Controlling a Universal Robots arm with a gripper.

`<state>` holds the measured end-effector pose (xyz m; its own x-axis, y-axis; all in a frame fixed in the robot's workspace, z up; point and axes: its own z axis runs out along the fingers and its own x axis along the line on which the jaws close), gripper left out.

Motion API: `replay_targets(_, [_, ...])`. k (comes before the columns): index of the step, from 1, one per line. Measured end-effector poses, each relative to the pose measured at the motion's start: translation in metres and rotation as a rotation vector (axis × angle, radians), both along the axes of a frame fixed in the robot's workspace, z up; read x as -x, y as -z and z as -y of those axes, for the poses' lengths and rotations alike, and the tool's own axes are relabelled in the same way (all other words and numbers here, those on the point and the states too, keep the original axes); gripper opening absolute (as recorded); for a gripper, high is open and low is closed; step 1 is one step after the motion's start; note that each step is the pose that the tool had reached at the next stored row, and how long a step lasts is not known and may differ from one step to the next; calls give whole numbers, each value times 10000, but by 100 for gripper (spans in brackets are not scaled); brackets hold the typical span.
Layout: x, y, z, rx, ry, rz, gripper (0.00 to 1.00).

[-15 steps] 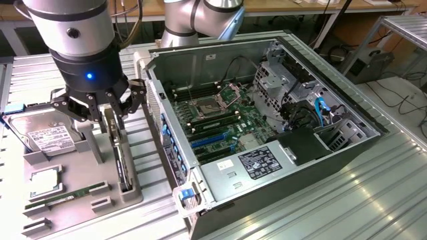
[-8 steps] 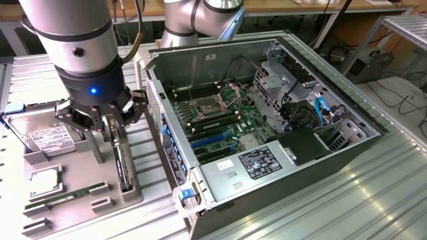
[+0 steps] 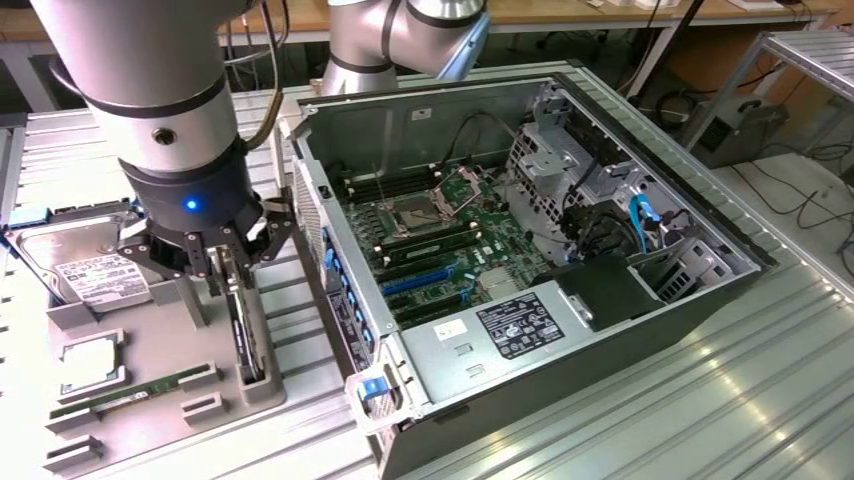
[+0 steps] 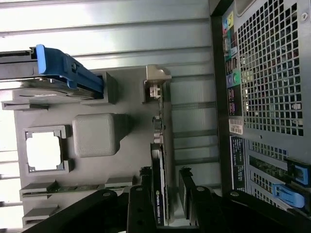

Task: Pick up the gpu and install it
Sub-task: 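Pick up the gpu and move the gpu toward the slot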

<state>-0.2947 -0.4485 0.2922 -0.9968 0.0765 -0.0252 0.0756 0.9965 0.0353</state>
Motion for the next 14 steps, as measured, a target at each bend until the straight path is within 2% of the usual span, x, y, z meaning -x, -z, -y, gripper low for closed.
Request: replay_targets(14, [48,258,3,6,1,0,36])
